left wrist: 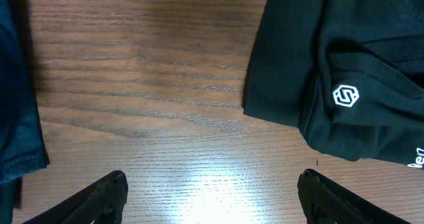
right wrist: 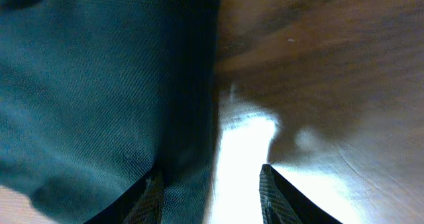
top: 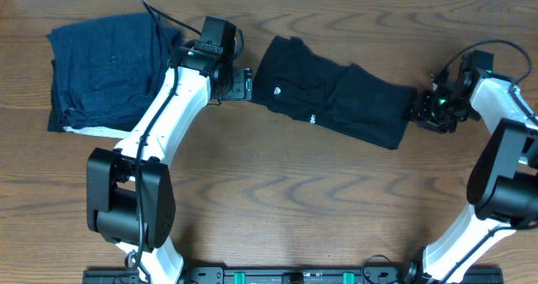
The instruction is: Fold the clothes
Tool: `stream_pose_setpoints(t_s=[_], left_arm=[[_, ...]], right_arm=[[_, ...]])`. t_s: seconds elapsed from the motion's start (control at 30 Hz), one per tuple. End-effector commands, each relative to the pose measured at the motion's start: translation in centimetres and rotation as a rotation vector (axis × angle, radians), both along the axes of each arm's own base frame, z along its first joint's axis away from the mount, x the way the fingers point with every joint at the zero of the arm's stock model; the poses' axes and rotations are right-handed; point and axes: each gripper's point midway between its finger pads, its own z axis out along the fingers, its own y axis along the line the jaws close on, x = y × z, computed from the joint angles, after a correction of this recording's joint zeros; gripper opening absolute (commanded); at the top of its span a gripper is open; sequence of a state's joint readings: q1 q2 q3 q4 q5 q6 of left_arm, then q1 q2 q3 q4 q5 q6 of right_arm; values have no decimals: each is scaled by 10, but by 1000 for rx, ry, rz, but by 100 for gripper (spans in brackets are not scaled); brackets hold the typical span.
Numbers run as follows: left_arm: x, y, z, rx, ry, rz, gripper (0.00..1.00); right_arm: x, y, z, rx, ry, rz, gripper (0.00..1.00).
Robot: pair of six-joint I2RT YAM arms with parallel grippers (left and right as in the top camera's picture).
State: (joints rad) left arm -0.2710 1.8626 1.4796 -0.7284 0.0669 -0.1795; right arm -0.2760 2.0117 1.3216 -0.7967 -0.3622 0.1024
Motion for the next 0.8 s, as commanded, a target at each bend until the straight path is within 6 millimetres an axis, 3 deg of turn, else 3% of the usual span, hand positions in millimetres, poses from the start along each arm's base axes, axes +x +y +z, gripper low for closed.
stream_pose_setpoints(t_s=[0.0, 0.5, 0.77], left_arm=[[-2, 2, -5, 22, 10, -6, 84], [-2, 2, -5, 16, 12, 9, 84], [-2, 2, -5, 16, 11, 9, 84]], right_arm=[[3, 19, -7, 117, -6, 9, 45], [-1, 21, -10, 127, 19, -7, 39], [-5, 12, -15, 69, 46, -14, 12]])
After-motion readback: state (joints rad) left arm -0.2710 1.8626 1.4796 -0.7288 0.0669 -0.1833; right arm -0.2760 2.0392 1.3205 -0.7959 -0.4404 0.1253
